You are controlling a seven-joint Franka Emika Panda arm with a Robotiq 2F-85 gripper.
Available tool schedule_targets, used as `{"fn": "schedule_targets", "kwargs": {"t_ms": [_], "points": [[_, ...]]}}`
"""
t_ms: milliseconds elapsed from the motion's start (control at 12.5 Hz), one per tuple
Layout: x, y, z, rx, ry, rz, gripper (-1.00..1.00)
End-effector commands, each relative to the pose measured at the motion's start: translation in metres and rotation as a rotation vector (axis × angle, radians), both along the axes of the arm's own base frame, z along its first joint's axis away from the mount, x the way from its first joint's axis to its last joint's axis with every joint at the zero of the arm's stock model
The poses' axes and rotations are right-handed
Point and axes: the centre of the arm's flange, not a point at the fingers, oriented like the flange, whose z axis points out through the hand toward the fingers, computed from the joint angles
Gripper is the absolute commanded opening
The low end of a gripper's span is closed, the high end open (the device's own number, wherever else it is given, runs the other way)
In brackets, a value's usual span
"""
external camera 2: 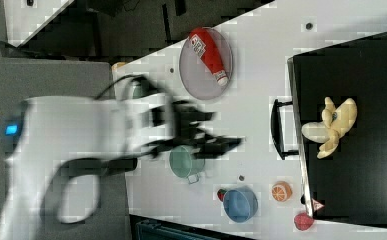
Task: Pick banana from table and place on oven.
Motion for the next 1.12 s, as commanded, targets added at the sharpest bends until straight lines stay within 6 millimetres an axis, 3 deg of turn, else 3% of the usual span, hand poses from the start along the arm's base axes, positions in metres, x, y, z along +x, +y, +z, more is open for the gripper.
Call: {"fn": "schedule_targets", "kwargs": {"t_ms": [80, 320, 560, 720, 1120], "points": [[0.0, 0.096, 0.066, 0.005, -0.056, -0.222, 1.0], [-0.016, 0.181, 0.091, -0.005, -0.094, -0.387, 1.0], [-0.036, 0.234, 0.102, -0.017, -0.109, -0.404, 1.0], [-0.046, 0.245, 0.107, -0.023, -0.098, -0.385, 1.0], [-0.049, 0.242, 0.11, -0.021, -0.107, -0.391, 1.0]]}}
